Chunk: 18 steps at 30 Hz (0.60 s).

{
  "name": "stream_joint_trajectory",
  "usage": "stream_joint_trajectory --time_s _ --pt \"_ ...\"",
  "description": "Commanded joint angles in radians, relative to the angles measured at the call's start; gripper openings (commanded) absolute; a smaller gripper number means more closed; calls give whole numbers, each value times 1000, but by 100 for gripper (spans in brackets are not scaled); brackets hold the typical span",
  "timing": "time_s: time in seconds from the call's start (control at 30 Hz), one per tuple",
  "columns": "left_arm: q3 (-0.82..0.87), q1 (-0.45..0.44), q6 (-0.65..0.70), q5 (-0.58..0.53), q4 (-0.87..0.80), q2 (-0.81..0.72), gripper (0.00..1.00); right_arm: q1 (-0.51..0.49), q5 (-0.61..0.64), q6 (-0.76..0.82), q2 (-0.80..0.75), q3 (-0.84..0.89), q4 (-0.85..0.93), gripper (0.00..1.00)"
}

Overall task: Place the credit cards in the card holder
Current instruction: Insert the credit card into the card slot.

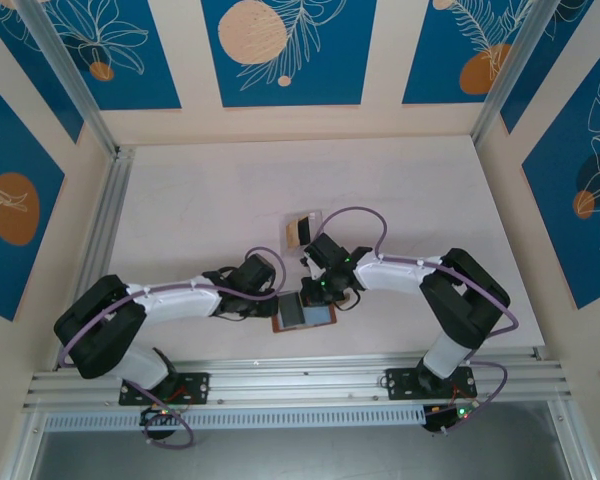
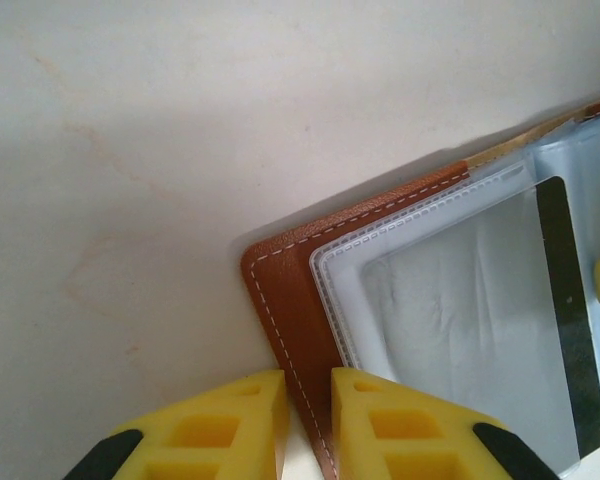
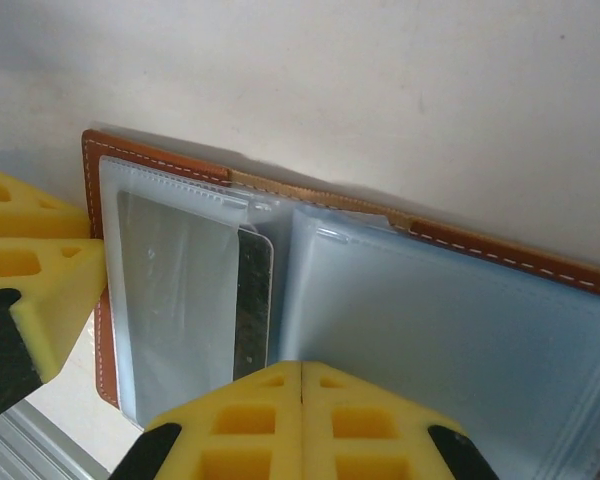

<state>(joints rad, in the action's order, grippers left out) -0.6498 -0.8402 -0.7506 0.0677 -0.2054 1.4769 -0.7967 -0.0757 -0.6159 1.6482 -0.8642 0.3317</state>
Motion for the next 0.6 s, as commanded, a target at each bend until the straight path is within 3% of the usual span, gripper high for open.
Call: stream_joint_trajectory --time_s 0.0,0.33,0.57 --pt "39 0 2 13 35 56 18 -15 -12 10 25 -24 16 3" --pt "41 -26 -18 17 72 93 17 -38 -120 -53 42 -15 -89 7" --pt "37 -31 -41 -17 53 77 16 -14 -62 -76 28 -4 -87 8"
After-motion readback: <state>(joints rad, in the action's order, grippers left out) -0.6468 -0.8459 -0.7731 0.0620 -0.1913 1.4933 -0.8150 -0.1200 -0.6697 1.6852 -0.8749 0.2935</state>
